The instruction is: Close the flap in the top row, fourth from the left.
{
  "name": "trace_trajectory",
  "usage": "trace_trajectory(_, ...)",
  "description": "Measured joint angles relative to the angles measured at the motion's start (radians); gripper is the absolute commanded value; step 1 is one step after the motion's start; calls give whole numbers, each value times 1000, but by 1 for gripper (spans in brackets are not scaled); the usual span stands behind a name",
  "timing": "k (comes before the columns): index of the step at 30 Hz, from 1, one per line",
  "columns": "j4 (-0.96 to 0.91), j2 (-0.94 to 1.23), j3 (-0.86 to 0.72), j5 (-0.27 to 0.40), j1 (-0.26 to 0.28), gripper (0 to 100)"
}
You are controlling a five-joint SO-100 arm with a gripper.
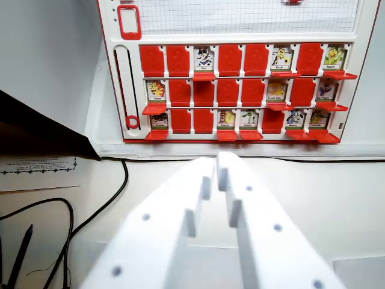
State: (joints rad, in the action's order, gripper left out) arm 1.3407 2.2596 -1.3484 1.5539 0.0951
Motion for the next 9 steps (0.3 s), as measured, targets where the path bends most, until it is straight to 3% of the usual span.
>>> trace_trajectory(9,0,0,0,9,0,0)
